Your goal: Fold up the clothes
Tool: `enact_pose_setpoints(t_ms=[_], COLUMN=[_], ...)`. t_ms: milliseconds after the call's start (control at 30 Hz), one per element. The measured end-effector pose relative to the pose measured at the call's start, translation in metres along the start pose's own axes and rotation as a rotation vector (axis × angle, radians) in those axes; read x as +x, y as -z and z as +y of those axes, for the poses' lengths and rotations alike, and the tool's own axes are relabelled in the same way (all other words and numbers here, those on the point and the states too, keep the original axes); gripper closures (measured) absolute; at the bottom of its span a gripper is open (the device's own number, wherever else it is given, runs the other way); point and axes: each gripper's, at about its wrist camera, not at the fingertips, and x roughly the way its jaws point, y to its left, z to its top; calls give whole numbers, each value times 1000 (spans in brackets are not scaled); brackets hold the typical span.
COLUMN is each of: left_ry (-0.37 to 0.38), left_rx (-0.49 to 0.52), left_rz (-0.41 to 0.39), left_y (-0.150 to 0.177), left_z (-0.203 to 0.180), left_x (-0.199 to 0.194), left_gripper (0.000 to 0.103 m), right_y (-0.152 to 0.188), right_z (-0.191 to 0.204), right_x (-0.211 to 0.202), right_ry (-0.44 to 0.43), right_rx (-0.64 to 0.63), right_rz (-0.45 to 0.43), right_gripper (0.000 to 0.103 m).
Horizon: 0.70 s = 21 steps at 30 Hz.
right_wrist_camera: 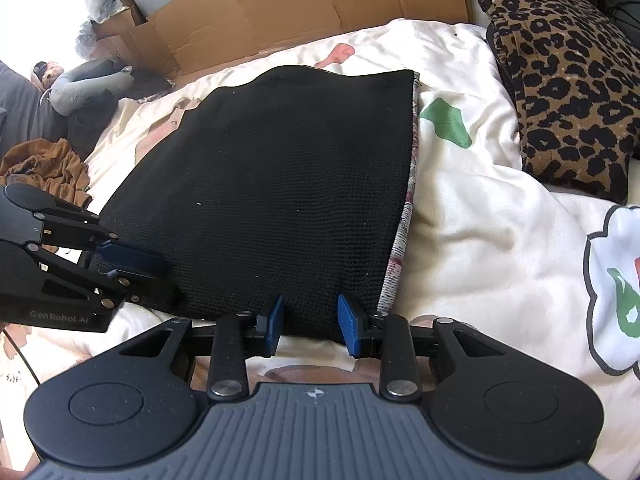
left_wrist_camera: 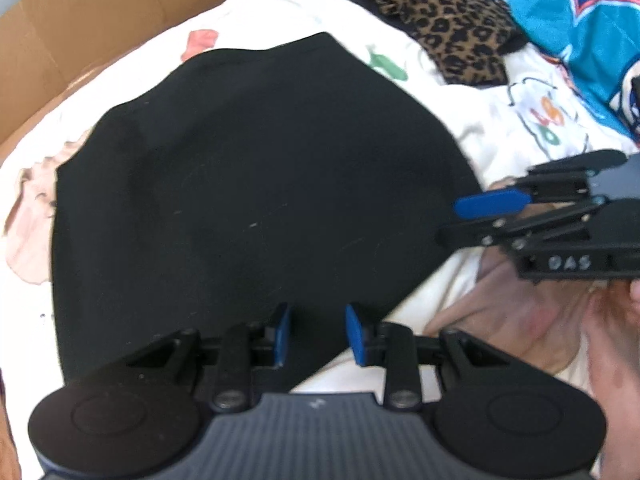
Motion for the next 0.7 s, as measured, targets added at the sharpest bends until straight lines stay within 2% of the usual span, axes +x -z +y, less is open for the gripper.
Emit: enact_pose_setpoints(t_ms=[133,333,600,700], left_ry=[-41,-64,-71,-67], left_rx=[44,-6,-157,-259], left_rz=[22,65,109,125], left_y=[9,16,23,29], left_z=[3,23,57,77], left_x=[-5,-8,-15,-17], left_gripper=[70,71,72,71], right_y=[0,1,2,3], right_z=[-1,-6,-10,-12], right_x=[0,-1,-1,0], right_ry=[3,5,4,-4], right_rx=[19,59,84,85], right_rz=[-2,-3,1,-3], right_gripper=[68,71,72,72])
